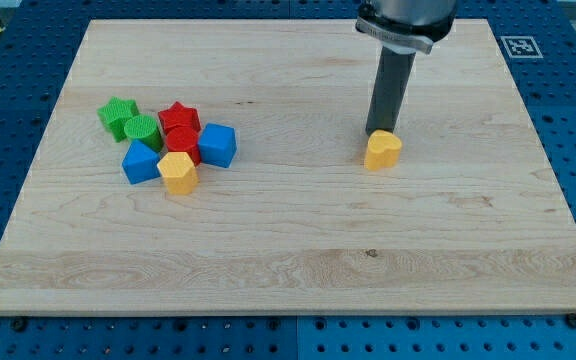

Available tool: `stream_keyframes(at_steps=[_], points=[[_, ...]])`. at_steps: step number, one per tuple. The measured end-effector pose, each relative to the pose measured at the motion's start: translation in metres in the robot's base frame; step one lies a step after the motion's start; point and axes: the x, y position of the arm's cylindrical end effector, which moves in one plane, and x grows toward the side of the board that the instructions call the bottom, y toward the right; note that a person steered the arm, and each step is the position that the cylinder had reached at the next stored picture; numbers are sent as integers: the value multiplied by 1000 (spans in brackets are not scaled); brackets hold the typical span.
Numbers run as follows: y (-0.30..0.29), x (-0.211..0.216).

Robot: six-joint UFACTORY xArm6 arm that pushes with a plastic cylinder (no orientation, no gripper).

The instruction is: Move yellow heart towards the bottom right

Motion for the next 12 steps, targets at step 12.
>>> stream_keyframes(at_steps=[12], points=[[0,133]])
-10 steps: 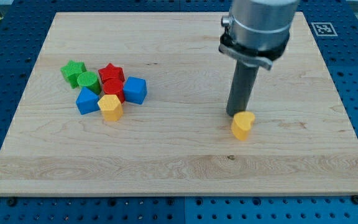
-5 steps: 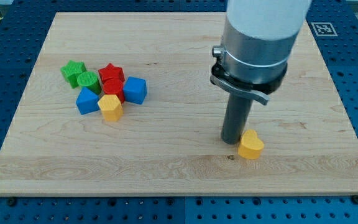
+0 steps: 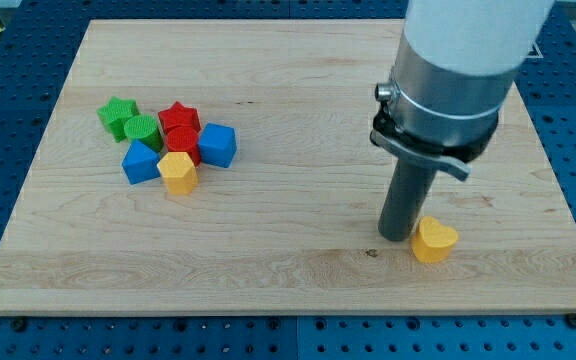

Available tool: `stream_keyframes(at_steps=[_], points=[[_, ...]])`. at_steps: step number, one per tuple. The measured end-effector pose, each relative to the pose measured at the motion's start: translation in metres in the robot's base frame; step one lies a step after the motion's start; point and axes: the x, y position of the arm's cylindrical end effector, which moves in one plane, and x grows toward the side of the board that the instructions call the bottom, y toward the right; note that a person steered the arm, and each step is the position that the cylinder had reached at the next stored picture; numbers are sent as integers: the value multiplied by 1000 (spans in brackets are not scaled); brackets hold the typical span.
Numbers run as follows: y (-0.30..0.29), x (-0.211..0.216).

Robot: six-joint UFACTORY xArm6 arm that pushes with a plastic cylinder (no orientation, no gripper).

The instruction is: Move yellow heart towards the bottom right

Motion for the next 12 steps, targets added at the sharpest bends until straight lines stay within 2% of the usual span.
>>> stream_keyframes(at_steps=[1,3,6,10,12], points=[[4,16],[3,-12],[13,-9],[29,30],[29,30]])
